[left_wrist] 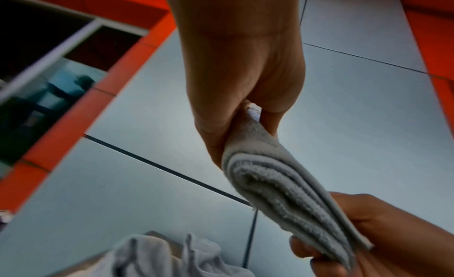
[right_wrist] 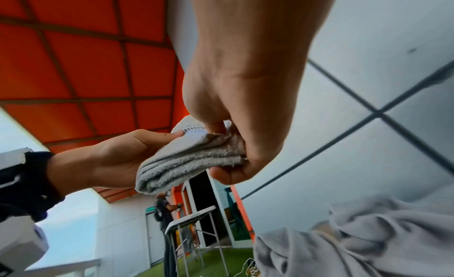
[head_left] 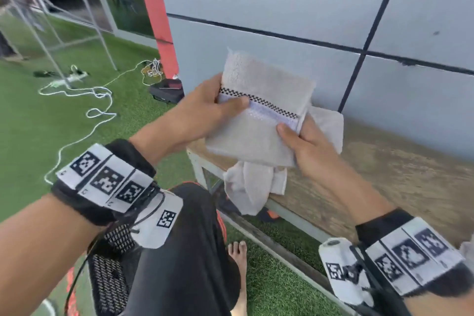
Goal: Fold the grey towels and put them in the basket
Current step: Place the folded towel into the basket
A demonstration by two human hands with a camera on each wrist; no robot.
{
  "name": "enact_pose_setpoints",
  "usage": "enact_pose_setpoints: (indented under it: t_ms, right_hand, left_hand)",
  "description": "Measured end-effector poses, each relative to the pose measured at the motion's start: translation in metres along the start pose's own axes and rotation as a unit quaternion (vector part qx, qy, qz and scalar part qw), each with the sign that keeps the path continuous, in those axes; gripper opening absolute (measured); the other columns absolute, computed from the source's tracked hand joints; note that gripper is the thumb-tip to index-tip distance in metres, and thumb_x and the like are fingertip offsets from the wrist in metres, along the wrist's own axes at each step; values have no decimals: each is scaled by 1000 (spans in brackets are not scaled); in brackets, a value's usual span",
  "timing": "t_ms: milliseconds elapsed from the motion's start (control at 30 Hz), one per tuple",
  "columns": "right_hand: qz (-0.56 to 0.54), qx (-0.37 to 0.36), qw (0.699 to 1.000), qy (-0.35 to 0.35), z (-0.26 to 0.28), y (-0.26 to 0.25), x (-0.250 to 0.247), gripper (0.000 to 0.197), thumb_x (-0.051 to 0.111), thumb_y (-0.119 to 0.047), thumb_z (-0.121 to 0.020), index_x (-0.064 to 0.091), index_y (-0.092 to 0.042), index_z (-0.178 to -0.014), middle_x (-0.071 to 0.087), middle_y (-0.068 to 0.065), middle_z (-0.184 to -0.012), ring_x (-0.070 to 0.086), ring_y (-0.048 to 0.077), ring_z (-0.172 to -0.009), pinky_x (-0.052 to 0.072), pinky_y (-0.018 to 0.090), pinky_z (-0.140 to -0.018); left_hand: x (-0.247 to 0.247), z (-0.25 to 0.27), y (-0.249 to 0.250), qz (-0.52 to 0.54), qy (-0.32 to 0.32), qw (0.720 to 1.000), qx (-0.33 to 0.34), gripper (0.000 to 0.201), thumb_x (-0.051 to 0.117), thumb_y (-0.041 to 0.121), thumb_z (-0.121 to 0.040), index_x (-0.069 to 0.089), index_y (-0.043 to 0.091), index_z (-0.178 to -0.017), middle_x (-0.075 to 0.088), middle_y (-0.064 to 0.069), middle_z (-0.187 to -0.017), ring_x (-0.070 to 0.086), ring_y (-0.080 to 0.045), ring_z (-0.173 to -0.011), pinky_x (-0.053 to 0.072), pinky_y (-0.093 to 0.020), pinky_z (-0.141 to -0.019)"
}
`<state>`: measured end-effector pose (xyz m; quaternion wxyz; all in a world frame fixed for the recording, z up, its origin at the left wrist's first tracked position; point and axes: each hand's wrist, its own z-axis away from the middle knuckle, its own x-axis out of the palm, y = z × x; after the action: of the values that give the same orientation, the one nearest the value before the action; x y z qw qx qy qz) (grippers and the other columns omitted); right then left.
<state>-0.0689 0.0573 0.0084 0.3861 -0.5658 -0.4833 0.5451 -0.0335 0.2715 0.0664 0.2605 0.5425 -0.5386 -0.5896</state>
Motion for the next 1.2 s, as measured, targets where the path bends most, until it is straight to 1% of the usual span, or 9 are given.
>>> enact_pose_setpoints:
  t_ms: [100,200,467,600,767,900,1033,1100,1200]
  right_hand:
    - [52,-23,998,-36,-32,-21,37,33,50,-36,-105,41,-32,-136,58,-20,-127,55,-8,-114,50,28,-98]
    - [91,-13,994,-67,-61,-23,76,28,53,-34,-103,45,-26,-129,63,-10,-119,61,9,-111,51,37,-96]
    - [180,64,958,-213,-115,43,181,27,56,-33,-101,46,-26,-124,64,3,-119,62,21,-110,49,45,-99]
    - [227,90,926,-287,-125,86,226,30,54,-37,-101,43,-27,-127,64,7,-110,67,31,-89,54,44,-75]
    - [262,132,875,-385,-112,154,289,47,50,-32,-104,29,-18,-144,54,1,-85,50,12,-61,37,27,-51]
    - [261,180,827,-464,-93,215,336,60,53,-32,-103,21,-14,-150,56,1,-97,51,10,-70,37,28,-58]
    - [279,216,779,-518,-87,253,369,78,56,-31,-102,6,-7,-157,47,15,-146,56,23,-111,44,34,-85]
    - [278,234,770,-525,-89,264,381,83,57,-28,-101,0,-7,-158,45,16,-149,56,27,-118,45,34,-88]
    - [274,250,771,-517,-89,281,392,83,56,-21,-101,-4,-9,-157,56,18,-133,62,28,-108,48,35,-80]
  left_hand:
    - [-48,24,-19,26,47,998,-36,37,59,26,-101,52,26,-137,69,10,-126,67,-11,-115,56,-37,-91]
    - [-82,45,-52,58,89,991,-87,36,53,24,-103,49,30,-139,70,16,-123,68,-4,-109,59,-30,-82]
    - [-121,80,-185,118,156,954,-226,38,55,25,-102,46,31,-139,69,12,-126,67,-10,-113,58,-35,-89]
    - [-122,107,-254,144,166,934,-281,41,58,24,-101,46,32,-139,68,12,-127,68,-11,-113,58,-30,-81]
    - [-112,166,-343,166,201,882,-392,42,64,23,-98,49,27,-137,69,6,-128,67,-18,-116,57,-45,-92]
    - [-99,213,-394,152,206,831,-493,40,69,22,-94,49,19,-128,67,-4,-125,70,-19,-106,59,-35,-79]
    - [-89,234,-423,88,204,793,-567,56,71,26,-93,26,23,-127,62,4,-112,66,-13,-100,58,-34,-80]
    - [-85,236,-438,54,199,786,-582,57,67,21,-95,21,28,-127,61,0,-106,63,-15,-92,56,-35,-79]
    - [-78,230,-452,-8,201,781,-591,30,60,7,-95,41,25,-111,52,-4,-89,46,-15,-64,38,-25,-54]
